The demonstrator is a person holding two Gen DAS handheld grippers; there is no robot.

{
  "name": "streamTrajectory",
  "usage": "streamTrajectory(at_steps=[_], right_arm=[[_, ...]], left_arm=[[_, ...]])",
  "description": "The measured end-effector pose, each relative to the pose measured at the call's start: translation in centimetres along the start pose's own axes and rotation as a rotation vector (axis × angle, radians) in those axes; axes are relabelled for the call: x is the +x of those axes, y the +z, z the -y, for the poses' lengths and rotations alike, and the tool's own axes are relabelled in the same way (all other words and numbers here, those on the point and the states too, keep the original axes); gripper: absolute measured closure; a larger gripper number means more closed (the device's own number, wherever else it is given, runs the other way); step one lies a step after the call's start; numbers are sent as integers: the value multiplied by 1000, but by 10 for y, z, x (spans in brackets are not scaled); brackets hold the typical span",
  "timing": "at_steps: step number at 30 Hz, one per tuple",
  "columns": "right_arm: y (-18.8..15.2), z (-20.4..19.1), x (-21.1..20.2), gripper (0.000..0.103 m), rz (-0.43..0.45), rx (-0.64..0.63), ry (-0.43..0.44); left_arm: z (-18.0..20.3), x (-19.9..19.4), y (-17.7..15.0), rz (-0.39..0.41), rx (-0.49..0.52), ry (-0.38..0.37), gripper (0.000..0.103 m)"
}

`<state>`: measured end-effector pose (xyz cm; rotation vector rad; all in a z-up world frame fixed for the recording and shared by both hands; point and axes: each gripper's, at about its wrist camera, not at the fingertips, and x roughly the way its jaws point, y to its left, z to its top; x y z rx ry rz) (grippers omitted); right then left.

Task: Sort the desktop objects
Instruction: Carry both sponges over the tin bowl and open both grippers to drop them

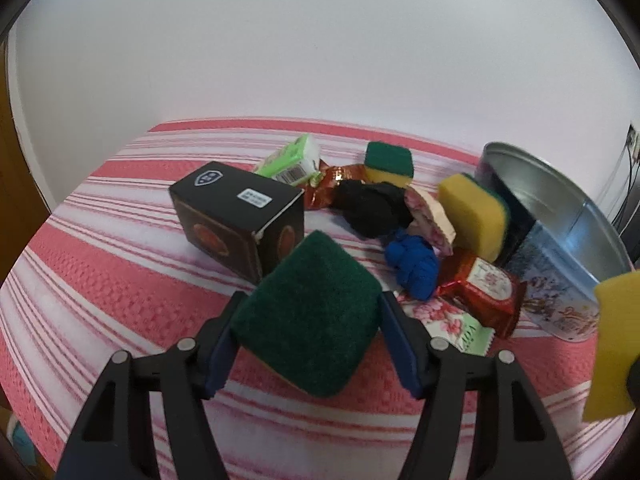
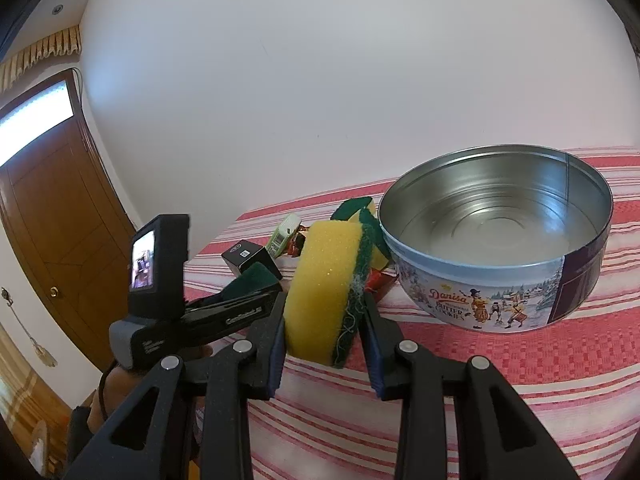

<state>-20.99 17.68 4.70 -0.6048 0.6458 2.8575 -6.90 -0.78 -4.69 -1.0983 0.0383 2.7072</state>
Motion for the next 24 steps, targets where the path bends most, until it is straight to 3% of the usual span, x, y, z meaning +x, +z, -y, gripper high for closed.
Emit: streamTrajectory(at_steps=[10,17,24], right_arm=[[3,6,-5,67,23,-3,0],[16,24,-25,67,87,-8,-63],[47,60,-52,67,196,-20,-210]], left_arm=[[-22,-39,-7,80,-123,-158,37],[19,-57,5,138,-31,-220,37],[67,-63,27,177,56,-296,37]])
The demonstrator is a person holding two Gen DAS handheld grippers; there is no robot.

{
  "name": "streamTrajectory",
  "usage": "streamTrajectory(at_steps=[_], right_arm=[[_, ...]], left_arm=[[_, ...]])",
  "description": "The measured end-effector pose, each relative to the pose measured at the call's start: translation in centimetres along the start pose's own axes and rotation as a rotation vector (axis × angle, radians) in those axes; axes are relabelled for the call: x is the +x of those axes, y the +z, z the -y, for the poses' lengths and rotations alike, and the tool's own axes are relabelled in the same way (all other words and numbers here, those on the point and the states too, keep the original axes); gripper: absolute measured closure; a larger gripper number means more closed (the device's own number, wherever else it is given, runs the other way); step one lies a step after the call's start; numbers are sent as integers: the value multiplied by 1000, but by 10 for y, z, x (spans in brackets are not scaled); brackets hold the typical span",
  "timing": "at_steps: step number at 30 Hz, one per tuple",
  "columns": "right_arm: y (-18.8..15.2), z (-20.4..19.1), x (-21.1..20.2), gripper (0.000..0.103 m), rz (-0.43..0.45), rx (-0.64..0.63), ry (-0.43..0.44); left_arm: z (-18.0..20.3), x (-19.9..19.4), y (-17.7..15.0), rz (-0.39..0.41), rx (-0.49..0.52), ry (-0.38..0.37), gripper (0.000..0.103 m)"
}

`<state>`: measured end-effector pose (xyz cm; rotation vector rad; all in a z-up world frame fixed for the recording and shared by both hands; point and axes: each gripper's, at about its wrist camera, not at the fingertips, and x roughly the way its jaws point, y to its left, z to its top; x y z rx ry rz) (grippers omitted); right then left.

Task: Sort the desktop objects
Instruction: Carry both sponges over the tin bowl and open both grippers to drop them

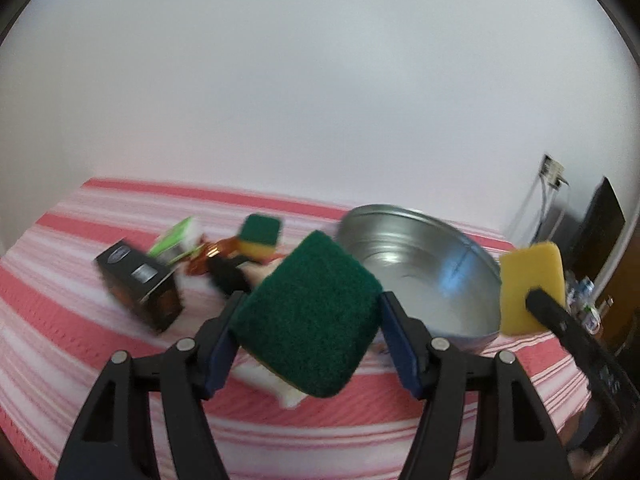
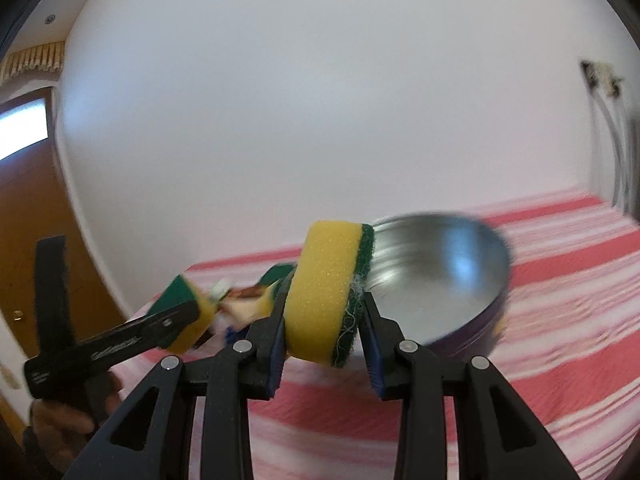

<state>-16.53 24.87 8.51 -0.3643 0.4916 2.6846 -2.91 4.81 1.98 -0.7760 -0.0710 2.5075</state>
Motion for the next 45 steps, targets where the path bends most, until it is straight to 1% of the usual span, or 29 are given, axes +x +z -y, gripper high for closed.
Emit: streamTrajectory(at_steps=[3,7,12,16,19,23,25,31,36,43,45], right_arm=[[15,16,7,67,18,-17,-63],[30,36,25,67,5,-49,-112],[34,58,55,67,-73,-54,-143],[29,72,70,67,-127,-74,-159],[27,78,88,67,-175,-84,-163],[19,75,99,67,-221,-105,-159],[17,75,106,67,-243,-105,-157],[16,77,115,67,-261,-150,-175],[15,78,113,69,-276,-206,-233],[11,77,97,69,-274,-237,-288],[9,80,89,69,-275,-241,-307]], left_arm=[[24,12,11,14,49,-25,37],[49,40,24,-11,64,-63,37],[78,78,30,-58,100,-61,37],[89,102,27,-102,115,-64,37],[98,118,23,-128,143,-52,37],[104,135,18,-161,154,-31,37],[104,139,16,-176,151,-28,37],[104,140,15,-187,166,-14,37],[112,146,15,-197,206,-1,37],[126,143,8,-212,251,-40,37],[130,142,7,-210,263,-54,34]])
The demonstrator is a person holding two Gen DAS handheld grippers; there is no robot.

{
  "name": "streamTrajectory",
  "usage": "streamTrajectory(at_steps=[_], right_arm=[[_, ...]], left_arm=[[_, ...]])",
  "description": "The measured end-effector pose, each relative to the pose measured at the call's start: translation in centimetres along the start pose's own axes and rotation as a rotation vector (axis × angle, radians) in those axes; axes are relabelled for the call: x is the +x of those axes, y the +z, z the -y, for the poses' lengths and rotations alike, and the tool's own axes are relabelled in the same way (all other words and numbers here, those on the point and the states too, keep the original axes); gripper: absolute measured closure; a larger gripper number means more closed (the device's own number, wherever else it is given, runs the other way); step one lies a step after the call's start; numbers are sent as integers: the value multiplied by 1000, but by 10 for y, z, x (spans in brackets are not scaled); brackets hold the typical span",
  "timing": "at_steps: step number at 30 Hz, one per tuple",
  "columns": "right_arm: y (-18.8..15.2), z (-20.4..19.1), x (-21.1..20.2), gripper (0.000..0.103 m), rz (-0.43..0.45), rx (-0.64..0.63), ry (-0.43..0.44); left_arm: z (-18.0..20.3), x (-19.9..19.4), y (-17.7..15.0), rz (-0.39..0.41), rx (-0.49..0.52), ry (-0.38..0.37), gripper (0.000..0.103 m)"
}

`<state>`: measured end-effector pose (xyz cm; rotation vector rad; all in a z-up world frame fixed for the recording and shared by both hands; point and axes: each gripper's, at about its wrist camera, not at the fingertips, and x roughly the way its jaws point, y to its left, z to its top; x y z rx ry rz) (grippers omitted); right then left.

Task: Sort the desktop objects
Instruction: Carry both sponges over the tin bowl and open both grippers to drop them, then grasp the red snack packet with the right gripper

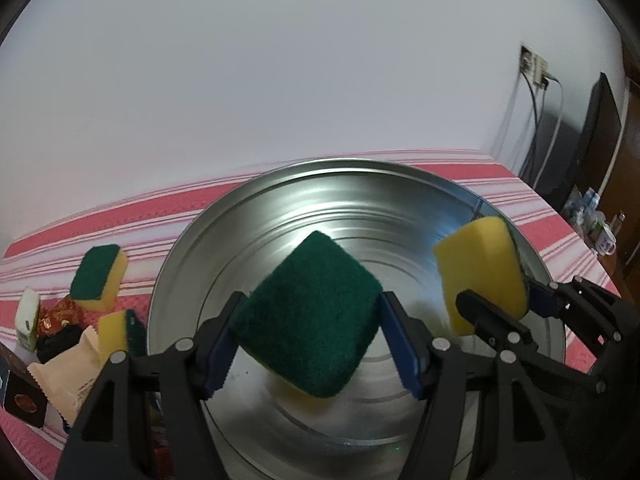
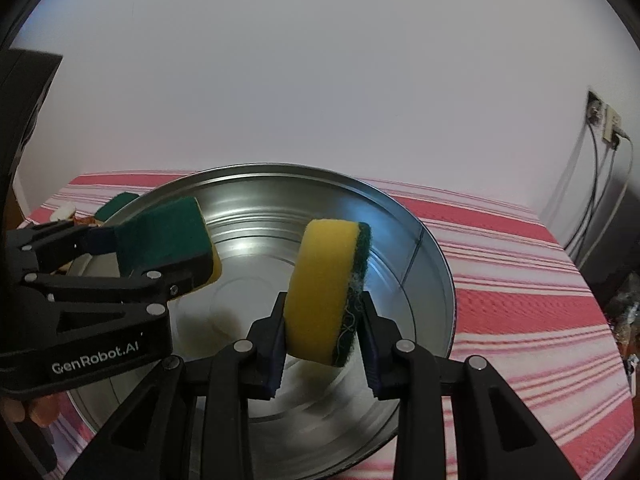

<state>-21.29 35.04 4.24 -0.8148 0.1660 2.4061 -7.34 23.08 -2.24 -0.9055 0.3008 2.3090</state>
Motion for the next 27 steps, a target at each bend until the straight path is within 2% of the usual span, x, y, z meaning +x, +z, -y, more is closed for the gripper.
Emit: streamTrajectory(at_steps=[3,4,5,7,10,12,14,16,19,22,24,27], right_arm=[[-4,4,-5,67,0,2,-26],[-4,5,-6,63,1,7,-18],[-3,4,-6,54,2,9,1],[-2,3,-8,44,6,7,23],[-1,1,-21,30,60,27,18],[0,7,-36,30,112,66,23],[4,12,-56,29,186,118,27],[9,18,-81,21,277,175,22],[10,23,-121,15,412,249,46],[8,9,-149,13,515,263,68],[3,-2,-156,8,549,253,94],[2,-33,-144,6,515,193,183]], left_arm=[[6,-1,1,10,25,-22,28],[7,1,2,13,21,-26,20],[8,1,3,13,20,-28,10],[8,-5,5,35,23,-17,1],[8,-13,9,47,28,3,1],[6,-25,14,70,34,7,1],[-3,-53,22,156,39,52,1],[-18,-82,27,238,20,98,1],[-51,-119,24,297,12,184,1],[-96,-145,6,325,-89,314,1],[-128,-158,-14,326,-189,343,1],[-165,-165,-48,283,-292,373,1]])
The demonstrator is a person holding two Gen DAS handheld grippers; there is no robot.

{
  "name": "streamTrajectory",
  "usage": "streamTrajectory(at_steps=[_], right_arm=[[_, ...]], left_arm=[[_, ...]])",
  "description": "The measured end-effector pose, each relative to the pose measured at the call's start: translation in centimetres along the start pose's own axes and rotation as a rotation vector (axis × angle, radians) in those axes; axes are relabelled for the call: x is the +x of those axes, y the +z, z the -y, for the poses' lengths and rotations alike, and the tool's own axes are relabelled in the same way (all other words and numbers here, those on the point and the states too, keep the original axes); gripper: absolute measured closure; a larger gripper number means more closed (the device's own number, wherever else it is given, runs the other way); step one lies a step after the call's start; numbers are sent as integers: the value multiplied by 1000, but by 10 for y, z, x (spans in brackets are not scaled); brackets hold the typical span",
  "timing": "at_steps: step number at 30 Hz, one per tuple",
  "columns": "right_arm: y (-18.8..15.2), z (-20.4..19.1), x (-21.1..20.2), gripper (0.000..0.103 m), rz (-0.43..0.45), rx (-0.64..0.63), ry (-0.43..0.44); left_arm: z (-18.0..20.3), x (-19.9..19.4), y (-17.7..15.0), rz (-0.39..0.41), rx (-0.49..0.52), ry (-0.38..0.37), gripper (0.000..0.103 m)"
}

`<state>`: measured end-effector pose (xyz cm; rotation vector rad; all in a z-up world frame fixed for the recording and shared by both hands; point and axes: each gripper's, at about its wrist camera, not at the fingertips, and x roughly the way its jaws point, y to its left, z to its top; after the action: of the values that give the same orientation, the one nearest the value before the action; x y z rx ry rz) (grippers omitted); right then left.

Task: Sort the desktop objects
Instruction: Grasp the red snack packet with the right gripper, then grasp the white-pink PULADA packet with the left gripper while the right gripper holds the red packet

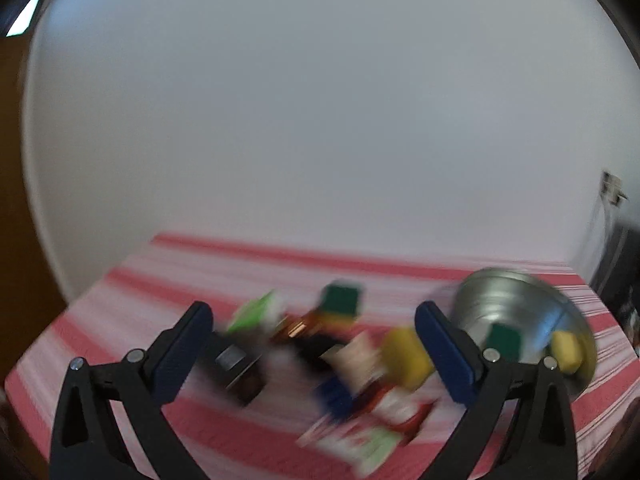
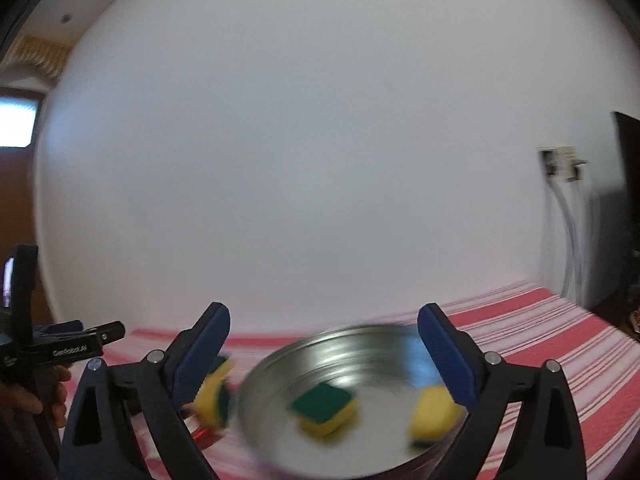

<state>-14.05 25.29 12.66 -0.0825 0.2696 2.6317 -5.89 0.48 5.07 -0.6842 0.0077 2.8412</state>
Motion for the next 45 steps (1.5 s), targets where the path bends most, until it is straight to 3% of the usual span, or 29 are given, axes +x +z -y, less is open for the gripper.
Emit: streamTrajectory(at_steps=[3,9,13,16,18,20,21,28,33,36,37,38,45], right_arm=[[-18,-33,9,6,-90,-24,101],[-51,-88,26,6,-253,-58,257],[-71,-121,41,7,-357,-100,252],[-70,-132,51,12,-371,-185,257],[-72,-141,62,22,-377,-259,260],[-74,-146,80,42,-419,-308,271],[-76,-148,90,44,-451,-320,273],[-105,-157,145,44,-645,-369,267],[-118,-146,170,44,-779,-333,225],[-118,-140,174,46,-804,-300,256],[-118,-140,173,54,-798,-302,254],[-118,-140,170,56,-793,-302,256],[-111,-127,143,57,-738,-181,362]], left_arm=[[-34,2,-25,-52,-45,63,1],[-67,8,-63,-142,-142,77,1],[-74,10,-79,-189,-153,43,1],[-71,11,-84,-199,-134,22,1],[-73,10,-89,-202,-132,7,1],[-72,10,-91,-212,-133,-14,1],[-73,12,-92,-217,-134,-18,1],[-78,11,-95,-235,-135,-21,1],[-80,13,-98,-254,-143,-25,1],[-78,16,-100,-273,-150,-40,1],[-77,17,-100,-275,-148,-41,1],[-75,18,-101,-276,-142,-39,1],[-68,22,-102,-294,-137,-38,1]])
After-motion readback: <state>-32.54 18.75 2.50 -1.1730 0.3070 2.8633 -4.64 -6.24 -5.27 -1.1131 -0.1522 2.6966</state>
